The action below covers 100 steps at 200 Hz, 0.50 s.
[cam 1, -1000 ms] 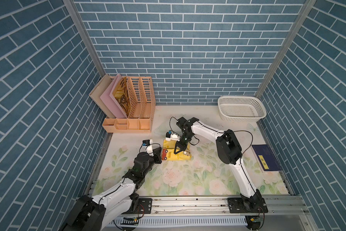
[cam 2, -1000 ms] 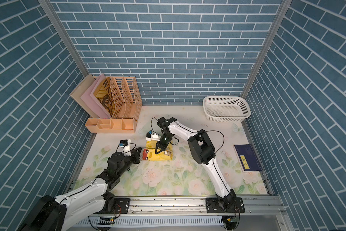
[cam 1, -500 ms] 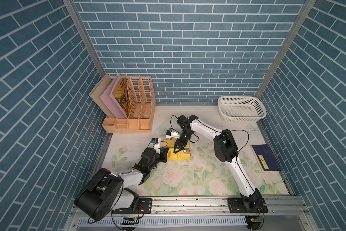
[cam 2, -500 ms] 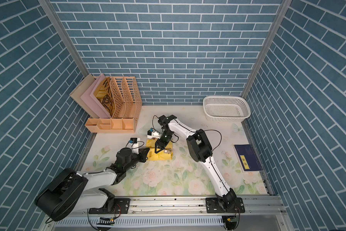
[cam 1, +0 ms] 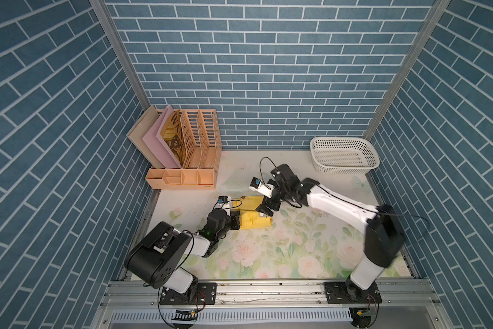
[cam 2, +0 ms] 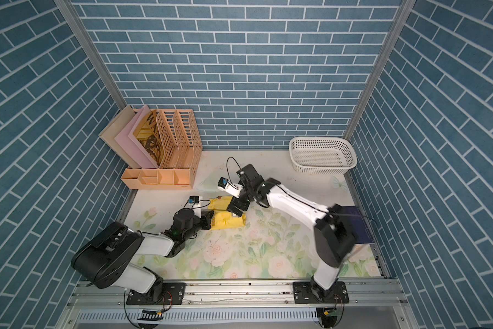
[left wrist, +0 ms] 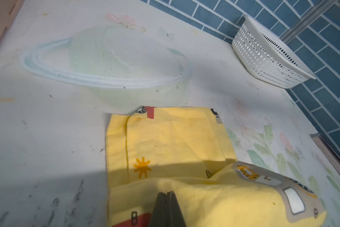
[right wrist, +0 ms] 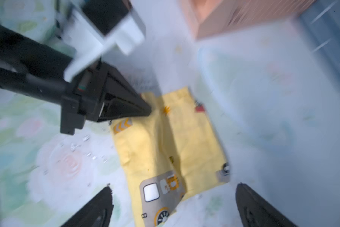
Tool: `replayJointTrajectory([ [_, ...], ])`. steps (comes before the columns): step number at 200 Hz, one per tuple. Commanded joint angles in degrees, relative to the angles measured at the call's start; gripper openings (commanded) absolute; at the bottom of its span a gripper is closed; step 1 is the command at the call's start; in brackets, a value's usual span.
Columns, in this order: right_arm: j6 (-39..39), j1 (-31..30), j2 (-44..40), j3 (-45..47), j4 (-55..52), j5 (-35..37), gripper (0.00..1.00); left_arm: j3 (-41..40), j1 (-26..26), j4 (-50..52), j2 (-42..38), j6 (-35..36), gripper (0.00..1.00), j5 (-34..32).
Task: Roll up the pillowcase
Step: Roll the pillowcase at the center of the board.
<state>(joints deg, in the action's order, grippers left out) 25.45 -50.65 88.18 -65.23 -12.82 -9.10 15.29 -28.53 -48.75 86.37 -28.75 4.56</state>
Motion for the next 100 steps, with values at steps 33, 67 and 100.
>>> replayJointTrajectory([
  [33,14.54,-21.93,0.74,29.9,46.12,36.17,0.97,1.41,-0.21,-0.55,1.26,0.2,0.0,-1.1],
  [67,19.94,-23.81,9.94,29.6,56.97,39.78,0.95,1.75,-0.26,-0.14,1.31,0.32,0.0,-0.86],
  [100,26.07,-23.21,19.36,26.87,63.55,41.19,0.96,0.99,-0.25,-0.53,0.61,-0.07,0.0,-1.09],
])
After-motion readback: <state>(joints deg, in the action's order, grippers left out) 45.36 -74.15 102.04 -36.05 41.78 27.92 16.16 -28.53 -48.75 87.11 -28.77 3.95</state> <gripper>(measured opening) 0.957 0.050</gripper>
